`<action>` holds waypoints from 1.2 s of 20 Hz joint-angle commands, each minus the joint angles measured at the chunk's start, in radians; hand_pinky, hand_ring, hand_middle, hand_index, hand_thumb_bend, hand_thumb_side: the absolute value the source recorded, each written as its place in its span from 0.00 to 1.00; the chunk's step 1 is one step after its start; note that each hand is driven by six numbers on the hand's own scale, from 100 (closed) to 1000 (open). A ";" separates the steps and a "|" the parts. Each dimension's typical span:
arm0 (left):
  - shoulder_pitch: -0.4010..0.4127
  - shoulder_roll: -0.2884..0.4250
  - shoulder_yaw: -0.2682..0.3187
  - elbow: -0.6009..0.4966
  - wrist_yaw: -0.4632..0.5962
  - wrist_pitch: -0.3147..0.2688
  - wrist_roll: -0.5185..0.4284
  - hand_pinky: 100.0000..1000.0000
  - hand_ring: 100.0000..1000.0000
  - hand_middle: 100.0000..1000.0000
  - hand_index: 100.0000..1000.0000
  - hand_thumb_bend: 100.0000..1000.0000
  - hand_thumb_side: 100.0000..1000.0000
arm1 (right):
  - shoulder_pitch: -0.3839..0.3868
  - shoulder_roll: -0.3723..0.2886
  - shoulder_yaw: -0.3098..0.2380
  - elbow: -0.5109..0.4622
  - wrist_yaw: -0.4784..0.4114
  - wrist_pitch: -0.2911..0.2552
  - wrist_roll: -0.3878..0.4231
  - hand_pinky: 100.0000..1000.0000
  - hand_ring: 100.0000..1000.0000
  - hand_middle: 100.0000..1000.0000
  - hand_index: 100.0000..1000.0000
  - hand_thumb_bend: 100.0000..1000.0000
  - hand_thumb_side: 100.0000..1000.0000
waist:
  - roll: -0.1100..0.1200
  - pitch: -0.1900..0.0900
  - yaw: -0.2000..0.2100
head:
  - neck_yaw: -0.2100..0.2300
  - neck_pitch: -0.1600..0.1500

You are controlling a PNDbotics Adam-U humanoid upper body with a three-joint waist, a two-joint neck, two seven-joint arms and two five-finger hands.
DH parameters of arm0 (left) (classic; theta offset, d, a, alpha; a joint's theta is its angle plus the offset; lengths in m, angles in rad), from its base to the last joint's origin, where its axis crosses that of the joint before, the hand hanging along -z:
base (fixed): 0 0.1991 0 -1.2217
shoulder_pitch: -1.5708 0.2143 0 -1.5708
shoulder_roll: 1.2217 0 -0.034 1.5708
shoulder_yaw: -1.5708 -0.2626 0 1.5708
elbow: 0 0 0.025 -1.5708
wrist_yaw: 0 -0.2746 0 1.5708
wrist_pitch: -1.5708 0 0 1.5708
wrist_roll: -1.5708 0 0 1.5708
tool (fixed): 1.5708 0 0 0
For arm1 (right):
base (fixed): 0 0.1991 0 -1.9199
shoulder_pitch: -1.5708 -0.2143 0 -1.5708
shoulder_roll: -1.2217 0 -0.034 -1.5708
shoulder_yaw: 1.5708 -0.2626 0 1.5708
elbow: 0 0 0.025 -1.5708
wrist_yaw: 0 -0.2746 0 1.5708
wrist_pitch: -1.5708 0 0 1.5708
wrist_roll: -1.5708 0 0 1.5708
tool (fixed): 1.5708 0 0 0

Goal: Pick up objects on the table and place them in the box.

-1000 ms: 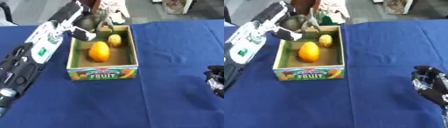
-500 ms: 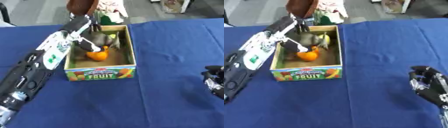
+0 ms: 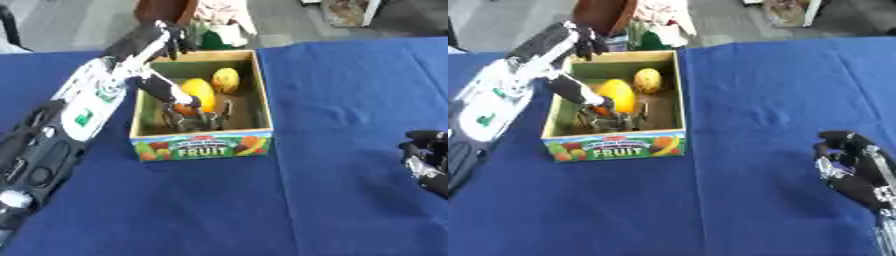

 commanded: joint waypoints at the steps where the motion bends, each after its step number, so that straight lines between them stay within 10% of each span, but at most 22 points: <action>1: -0.003 0.054 0.032 -0.072 0.051 0.032 0.014 0.52 0.48 0.50 0.66 0.81 0.15 | -0.008 -0.026 -0.009 -0.012 -0.002 -0.004 -0.002 0.51 0.66 0.47 0.69 0.00 0.06 | -0.003 -0.017 0.000 | -0.004 -0.012; 18: 0.355 0.005 0.298 -0.382 0.279 0.144 0.231 0.44 0.43 0.46 0.62 0.74 0.11 | 0.002 -0.046 -0.029 -0.010 -0.004 -0.009 -0.024 0.51 0.66 0.47 0.69 0.00 0.06 | -0.017 -0.020 0.067 | -0.034 -0.007; 24: 0.522 -0.120 0.391 -0.397 0.382 0.139 0.333 0.42 0.41 0.44 0.61 0.73 0.12 | 0.003 -0.043 -0.040 -0.019 -0.013 -0.006 -0.034 0.51 0.66 0.47 0.69 0.00 0.06 | -0.025 -0.026 0.086 | 0.005 0.047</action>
